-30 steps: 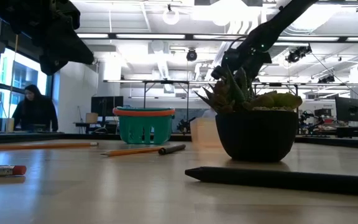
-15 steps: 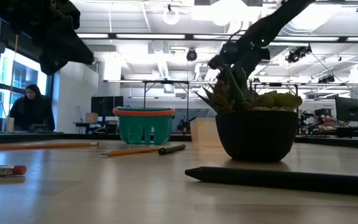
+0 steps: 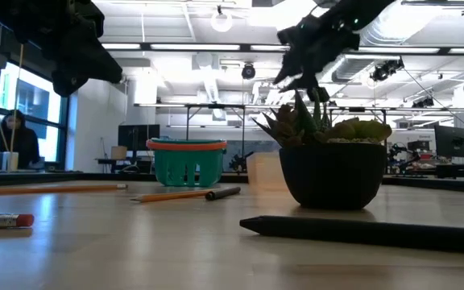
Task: Sort pens & pencils
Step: Put the bottom black ballpoint pen into the orange bin
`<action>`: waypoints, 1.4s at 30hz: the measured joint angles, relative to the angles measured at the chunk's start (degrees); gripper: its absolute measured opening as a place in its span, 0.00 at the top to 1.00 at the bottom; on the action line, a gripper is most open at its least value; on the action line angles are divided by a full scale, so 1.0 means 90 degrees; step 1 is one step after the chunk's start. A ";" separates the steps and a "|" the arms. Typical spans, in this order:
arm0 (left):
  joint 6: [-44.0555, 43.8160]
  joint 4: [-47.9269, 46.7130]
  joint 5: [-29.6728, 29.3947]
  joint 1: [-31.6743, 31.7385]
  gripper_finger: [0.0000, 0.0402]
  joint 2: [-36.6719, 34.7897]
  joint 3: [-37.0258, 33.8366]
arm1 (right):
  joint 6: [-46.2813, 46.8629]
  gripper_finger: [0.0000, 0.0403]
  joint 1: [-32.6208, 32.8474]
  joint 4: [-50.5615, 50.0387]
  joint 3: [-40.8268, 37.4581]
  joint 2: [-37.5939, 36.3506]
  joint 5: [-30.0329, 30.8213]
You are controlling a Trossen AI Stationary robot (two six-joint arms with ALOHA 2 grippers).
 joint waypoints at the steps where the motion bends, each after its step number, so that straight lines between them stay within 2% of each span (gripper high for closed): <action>1: -0.0082 0.0000 -0.0009 0.0001 0.86 0.0000 0.0000 | -0.0026 0.77 0.0042 -0.0001 0.0000 -0.0095 -0.0008; 12: -0.0299 -0.0005 0.0121 0.0002 0.86 0.0000 0.0000 | -0.0039 0.77 0.0717 -0.0018 0.0000 -0.1006 -0.0265; 17: -0.0274 -0.0007 -0.0023 0.0001 0.86 0.0000 0.0000 | 0.0299 0.77 0.1239 0.0066 0.0000 -0.1223 -0.0262; 21: -0.0258 -0.0017 0.0003 -0.0001 0.86 0.0000 0.0000 | 0.0802 0.77 0.1755 0.0609 0.0000 -0.1254 -0.0194; 24: -0.0234 -0.0017 0.0027 0.0001 0.86 0.0000 0.0000 | 0.1265 0.77 0.2142 0.1200 0.0000 -0.1254 -0.0009; 27: -0.0233 -0.0024 0.0028 0.0000 0.86 0.0000 0.0000 | 0.1643 0.77 0.2570 0.1673 0.0000 -0.1254 0.0503; 32: -0.0134 -0.0029 0.0238 0.0002 0.86 0.0000 0.0000 | 0.1897 0.77 0.3268 0.1840 0.0000 -0.1254 0.1156; 42: -0.0182 -0.0022 0.0822 -0.0001 0.86 0.0002 0.0000 | 0.1806 0.77 0.4197 0.1298 0.0000 -0.1254 0.1240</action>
